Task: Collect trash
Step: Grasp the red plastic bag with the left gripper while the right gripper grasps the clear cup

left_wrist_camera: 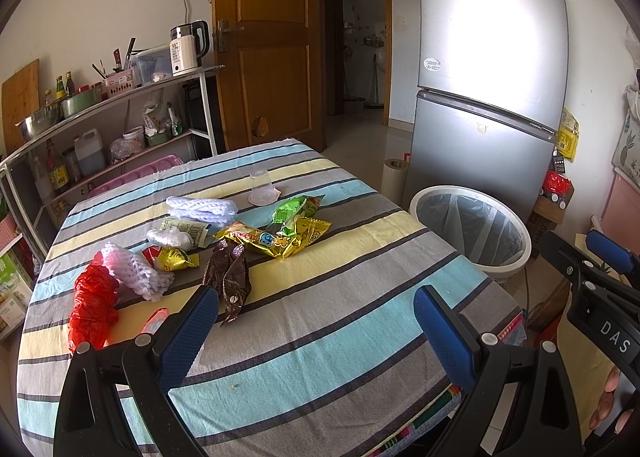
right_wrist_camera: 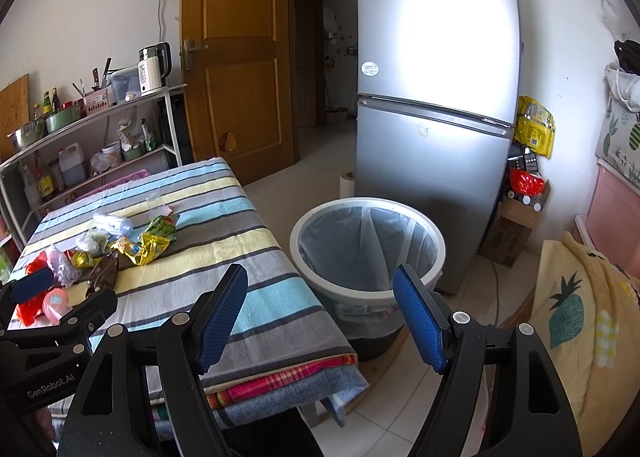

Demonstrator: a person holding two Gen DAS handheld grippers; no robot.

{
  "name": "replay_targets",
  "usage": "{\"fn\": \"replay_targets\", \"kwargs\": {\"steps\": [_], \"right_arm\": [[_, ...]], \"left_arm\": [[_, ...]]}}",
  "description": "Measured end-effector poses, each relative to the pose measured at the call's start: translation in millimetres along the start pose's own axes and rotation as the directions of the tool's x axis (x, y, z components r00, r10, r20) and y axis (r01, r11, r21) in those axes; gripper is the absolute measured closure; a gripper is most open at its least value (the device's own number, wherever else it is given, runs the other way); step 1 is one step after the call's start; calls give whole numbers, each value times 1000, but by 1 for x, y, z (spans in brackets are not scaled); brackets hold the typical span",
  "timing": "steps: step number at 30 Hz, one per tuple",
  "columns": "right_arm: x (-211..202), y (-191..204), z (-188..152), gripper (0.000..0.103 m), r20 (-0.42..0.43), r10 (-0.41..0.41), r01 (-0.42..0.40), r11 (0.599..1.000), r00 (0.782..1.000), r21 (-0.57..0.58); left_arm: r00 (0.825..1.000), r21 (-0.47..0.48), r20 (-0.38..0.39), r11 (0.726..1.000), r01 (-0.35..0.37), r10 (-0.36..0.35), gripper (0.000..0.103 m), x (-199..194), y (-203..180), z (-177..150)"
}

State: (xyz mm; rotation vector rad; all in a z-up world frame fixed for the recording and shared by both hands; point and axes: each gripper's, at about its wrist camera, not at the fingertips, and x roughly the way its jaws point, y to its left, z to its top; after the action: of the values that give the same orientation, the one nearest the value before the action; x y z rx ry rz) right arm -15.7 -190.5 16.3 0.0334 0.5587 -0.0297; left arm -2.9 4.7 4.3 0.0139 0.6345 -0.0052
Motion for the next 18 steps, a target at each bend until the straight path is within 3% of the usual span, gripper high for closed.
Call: {"fn": "replay_targets", "kwargs": {"steps": [11,15,18], "right_arm": [[7,10,1,27,-8,43,-43,999,999,-14],[13,23,2,27,-8,127,-127,991,992,-33],[20,42,1,27,-33,225,-227,971,974,-71]], "left_arm": [[1000,-36,-8,999,16,-17,4,-3,14,-2],[999,-62,-1,997,-37,37,4,-12,35,-4],[996,-88,11,993,-82,83,4,-24,59,-7]]}}
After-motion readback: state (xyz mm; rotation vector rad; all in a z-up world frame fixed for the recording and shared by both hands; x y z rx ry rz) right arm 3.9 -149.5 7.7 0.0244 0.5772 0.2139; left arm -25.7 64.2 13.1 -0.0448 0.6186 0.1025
